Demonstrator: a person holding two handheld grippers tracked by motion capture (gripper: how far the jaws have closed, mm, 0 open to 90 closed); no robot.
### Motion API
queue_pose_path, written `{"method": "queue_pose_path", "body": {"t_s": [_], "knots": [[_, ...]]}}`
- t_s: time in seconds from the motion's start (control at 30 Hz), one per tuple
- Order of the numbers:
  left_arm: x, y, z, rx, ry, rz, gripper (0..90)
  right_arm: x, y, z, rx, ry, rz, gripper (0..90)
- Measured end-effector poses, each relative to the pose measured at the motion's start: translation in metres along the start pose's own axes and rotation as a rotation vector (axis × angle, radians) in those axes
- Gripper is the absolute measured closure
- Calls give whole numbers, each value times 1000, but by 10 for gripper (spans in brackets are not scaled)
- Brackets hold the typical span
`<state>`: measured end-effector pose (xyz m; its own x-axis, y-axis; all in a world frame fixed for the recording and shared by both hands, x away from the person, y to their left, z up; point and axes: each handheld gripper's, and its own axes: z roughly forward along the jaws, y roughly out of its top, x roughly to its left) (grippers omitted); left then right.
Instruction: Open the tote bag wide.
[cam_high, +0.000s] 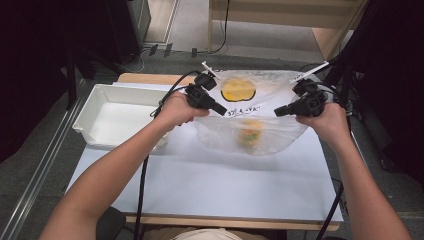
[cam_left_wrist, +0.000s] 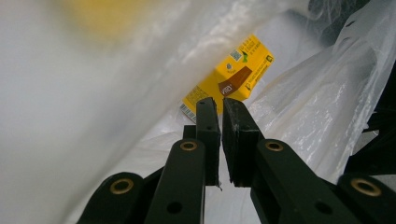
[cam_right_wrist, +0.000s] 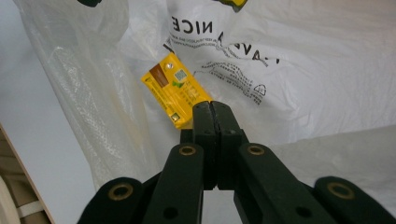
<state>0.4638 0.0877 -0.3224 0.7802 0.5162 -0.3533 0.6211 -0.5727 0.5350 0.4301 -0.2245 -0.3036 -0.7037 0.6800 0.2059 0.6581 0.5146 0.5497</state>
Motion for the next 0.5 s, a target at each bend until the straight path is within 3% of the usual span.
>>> {"method": "queue_pose_path", "body": {"t_s": [0.23, 0.33, 0.5], "knots": [[4, -6, 5, 9, -5, -7, 823, -3, -18, 2, -15, 10, 24, 900], [6, -11, 8, -3, -8, 4, 841, -6, -27, 5, -28, 17, 35, 900], [12, -17, 16, 10, -1, -13, 858, -8, -36, 15, -25, 36, 47, 900]]}}
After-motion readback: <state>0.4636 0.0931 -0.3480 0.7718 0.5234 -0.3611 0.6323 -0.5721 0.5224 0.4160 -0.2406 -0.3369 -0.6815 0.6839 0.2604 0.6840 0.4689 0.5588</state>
